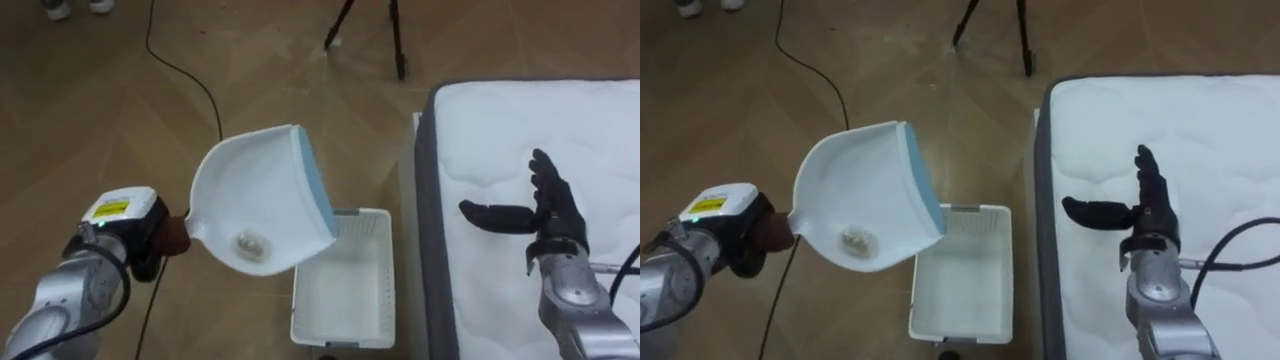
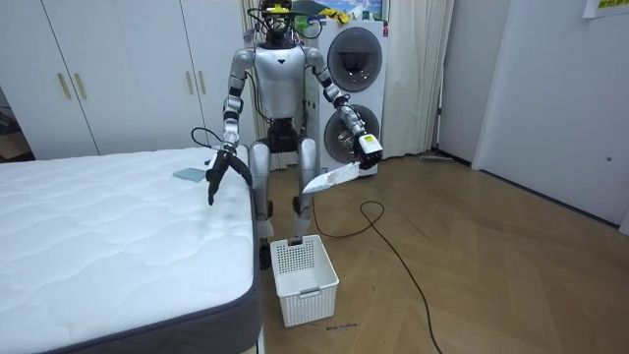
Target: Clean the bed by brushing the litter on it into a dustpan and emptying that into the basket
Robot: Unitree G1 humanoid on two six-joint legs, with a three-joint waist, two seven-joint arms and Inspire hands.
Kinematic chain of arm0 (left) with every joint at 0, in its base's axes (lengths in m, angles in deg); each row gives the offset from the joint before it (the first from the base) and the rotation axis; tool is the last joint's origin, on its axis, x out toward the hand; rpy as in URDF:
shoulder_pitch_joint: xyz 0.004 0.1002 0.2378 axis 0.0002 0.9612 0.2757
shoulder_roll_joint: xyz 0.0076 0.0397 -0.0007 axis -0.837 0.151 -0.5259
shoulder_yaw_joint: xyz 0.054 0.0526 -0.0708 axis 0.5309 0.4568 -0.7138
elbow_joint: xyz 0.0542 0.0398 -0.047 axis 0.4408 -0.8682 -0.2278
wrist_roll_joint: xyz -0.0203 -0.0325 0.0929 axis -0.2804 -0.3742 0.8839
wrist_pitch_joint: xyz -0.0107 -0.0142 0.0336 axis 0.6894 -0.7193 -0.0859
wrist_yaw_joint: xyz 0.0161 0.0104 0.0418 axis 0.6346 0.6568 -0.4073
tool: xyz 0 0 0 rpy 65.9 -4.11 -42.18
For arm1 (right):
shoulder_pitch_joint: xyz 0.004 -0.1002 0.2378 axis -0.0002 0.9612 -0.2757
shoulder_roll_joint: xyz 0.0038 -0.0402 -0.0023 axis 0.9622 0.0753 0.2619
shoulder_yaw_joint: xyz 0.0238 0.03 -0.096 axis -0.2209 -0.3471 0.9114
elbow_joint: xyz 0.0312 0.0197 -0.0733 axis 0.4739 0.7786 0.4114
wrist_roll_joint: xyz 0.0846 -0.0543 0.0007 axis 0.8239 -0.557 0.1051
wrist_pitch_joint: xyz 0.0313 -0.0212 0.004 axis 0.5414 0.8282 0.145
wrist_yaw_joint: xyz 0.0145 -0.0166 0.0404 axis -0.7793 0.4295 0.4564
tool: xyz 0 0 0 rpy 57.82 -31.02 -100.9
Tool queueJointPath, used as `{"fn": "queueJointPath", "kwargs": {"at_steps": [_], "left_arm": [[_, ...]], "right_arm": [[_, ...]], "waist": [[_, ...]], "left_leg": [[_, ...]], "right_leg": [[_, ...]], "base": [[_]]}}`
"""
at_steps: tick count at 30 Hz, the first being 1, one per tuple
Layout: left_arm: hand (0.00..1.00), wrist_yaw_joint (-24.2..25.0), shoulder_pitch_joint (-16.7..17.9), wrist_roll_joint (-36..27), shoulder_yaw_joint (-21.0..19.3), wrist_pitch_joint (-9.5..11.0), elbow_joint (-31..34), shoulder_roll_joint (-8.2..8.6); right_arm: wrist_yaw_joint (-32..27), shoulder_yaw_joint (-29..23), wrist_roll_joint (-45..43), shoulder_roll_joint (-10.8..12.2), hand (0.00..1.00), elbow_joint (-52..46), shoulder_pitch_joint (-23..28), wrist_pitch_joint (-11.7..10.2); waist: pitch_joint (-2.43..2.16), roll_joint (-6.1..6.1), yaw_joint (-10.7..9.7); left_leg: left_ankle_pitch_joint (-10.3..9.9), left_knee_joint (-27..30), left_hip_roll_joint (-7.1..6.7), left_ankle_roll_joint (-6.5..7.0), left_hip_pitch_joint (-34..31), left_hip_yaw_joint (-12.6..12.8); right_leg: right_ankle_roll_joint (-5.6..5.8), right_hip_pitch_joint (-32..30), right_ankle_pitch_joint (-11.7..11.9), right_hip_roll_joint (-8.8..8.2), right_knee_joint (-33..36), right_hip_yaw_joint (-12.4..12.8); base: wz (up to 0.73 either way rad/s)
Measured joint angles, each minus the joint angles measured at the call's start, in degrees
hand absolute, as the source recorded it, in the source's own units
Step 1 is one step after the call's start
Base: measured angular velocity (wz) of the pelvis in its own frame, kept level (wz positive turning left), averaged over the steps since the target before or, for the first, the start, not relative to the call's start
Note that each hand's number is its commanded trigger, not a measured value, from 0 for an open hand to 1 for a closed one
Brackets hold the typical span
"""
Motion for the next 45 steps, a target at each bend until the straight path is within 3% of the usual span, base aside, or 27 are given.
{"fn": "queueJointPath", "kwargs": {"at_steps": [4,9,13,16,18,26,31,41,45], "left_arm": [[1.00,0.0,-0.7,0.0,1.9,0.1,-1.8,-0.01],[1.00,-0.2,-3.7,0.0,6.0,0.1,-5.7,-0.08],[1.00,-0.2,-6.5,1.7,9.1,0.1,-9.1,-0.32],[1.00,-0.2,-7.6,2.3,10.9,0.2,-9.4,-1.50],[1.00,0.2,-7.8,3.8,11.2,0.0,-9.4,-1.84],[1.00,2.3,-9.0,5.4,15.4,-1.3,-9.4,-2.39],[1.00,3.9,-9.8,6.1,15.7,-2.1,-9.7,-2.88],[1.00,5.0,-10.0,6.2,18.4,-2.7,-13.9,-3.44],[1.00,5.6,-10.0,6.1,18.6,-2.8,-14.0,-4.40]], "right_arm": [[-0.3,0.4,-0.1,0.0,0.00,1.4,-0.7,-0.4],[-2.0,1.9,-0.1,0.0,0.00,5.1,-1.3,-1.0],[-2.8,2.1,-0.1,-0.1,0.00,6.0,-1.4,-1.0],[-3.2,2.1,-0.3,0.2,0.00,6.3,-1.4,-1.5],[-3.2,2.2,-2.3,0.2,0.00,6.2,-1.4,-2.2],[-3.5,4.3,-7.2,0.2,0.00,5.8,-1.4,-3.0],[-3.8,4.6,-9.4,0.2,0.00,5.8,-1.5,-3.2],[-4.6,6.7,-9.8,0.3,0.00,6.8,-2.9,-3.5],[-5.8,7.4,-10.0,0.5,0.00,6.8,-2.9,-3.6]], "waist": [[0.06,0.51,-1.1],[0.09,0.91,-1.6],[0.27,1.66,-3.1],[0.29,1.98,-4.7],[0.24,2.08,-5.2],[-0.14,3.45,-6.1],[-0.29,3.89,-6.2],[-0.14,4.16,-7.2],[-0.16,4.33,-7.2]], "left_leg": [[-0.1,0.6,-0.65,0.19,-2.0,0.8],[0.0,2.0,-0.75,0.26,-5.1,2.1],[0.0,3.6,-0.91,0.30,-7.4,2.6],[0.2,4.0,-1.28,0.52,-9.5,2.9],[0.5,4.1,-1.57,0.65,-11.0,3.5],[0.7,4.1,-1.68,0.53,-11.8,4.1],[0.7,4.0,-1.68,0.52,-11.8,4.9],[0.5,4.0,-1.74,0.21,-11.3,5.9],[0.5,4.0,-1.72,0.17,-11.4,5.8]], "right_leg": [[0.07,-3.4,-1.2,-1.48,3.8,0.2],[-0.37,-7.7,-2.1,-1.75,7.1,1.3],[-0.52,-10.4,-2.5,-2.43,9.3,1.6],[-0.52,-13.0,-2.6,-2.66,10.7,1.9],[-0.48,-15.4,-2.6,-2.71,11.7,3.3],[-0.39,-17.4,-2.8,-2.75,13.7,5.9],[-0.26,-17.7,-3.3,-2.66,14.1,6.5],[-0.22,-18.1,-3.5,-2.67,15.2,7.8],[-0.23,-18.1,-3.5,-2.65,14.9,7.7]], "base": [[-0.02],[-0.09],[-0.01],[0.02],[-0.12],[-0.01],[-0.04],[-0.03],[0.00]]}}
